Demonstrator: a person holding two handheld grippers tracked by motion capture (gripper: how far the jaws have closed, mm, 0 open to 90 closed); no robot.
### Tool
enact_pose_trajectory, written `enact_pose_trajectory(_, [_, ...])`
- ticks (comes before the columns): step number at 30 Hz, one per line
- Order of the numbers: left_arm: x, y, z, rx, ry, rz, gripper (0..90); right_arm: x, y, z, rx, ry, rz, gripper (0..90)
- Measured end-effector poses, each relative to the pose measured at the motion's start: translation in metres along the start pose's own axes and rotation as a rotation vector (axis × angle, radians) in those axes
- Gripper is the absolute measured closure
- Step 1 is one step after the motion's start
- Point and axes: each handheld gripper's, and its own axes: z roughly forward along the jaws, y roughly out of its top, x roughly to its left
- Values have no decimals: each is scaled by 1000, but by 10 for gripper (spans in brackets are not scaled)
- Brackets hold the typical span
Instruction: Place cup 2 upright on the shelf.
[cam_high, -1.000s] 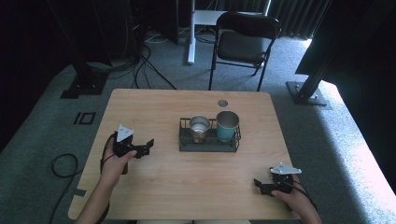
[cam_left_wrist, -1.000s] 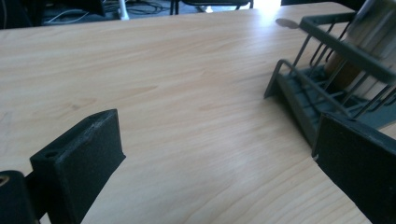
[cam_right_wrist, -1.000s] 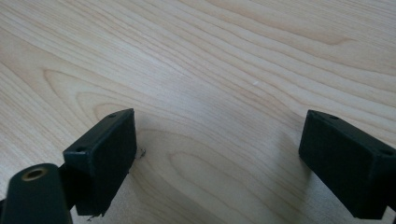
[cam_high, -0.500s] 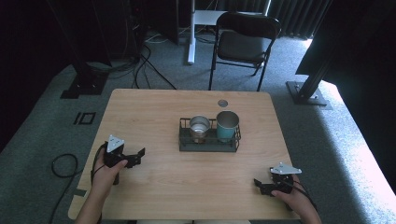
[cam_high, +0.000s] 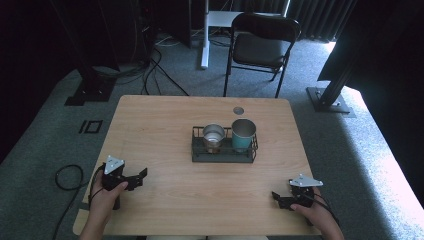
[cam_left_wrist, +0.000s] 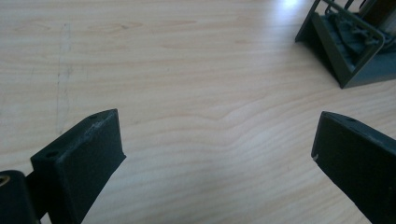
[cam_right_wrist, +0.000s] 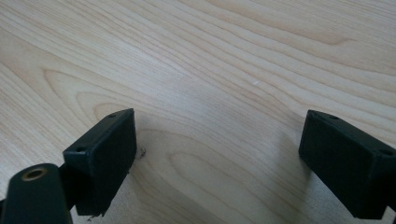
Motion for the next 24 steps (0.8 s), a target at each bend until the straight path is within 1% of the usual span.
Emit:
enact_pose_trajectory(2, [1,-3,-2,3,0,-5,27,0,0,0,0,0,-1,108])
enact_pose_trajectory(5, [1,-6,-4,7,16,-7,27,0,0,0,0,0,0,108])
enact_pose_trajectory(9, [0,-11,-7,31,28,-2,27,0,0,0,-1,0,-1,108])
enact_pose_trajectory(11, [0,-14,-8,47,44,2,27,0,0,0,0,0,-1,108])
enact_pose_trajectory(13, [0,-15,-10,47,55,-11,27,0,0,0,0,0,-1,108])
enact_pose_trajectory(15, [-1,-16,-12,45,64,-15,27,0,0,0,0,0,-1,108])
enact_pose_trajectory(17, [-2,-17,-13,45,85,-20,27,0,0,0,0,0,-1,108])
enact_pose_trajectory(18, [-3,-18,-14,56,100,-15,27,0,0,0,0,0,-1,108])
enact_pose_trajectory(20, [-3,-20,-15,69,117,-14,27,0,0,0,-1,0,-2,108])
enact_pose_trajectory(22, [-4,-22,-15,79,136,-22,27,0,0,0,0,0,-1,108])
enact_pose_trajectory(24, [-4,-23,-14,76,150,-37,27,0,0,0,0,0,-1,108])
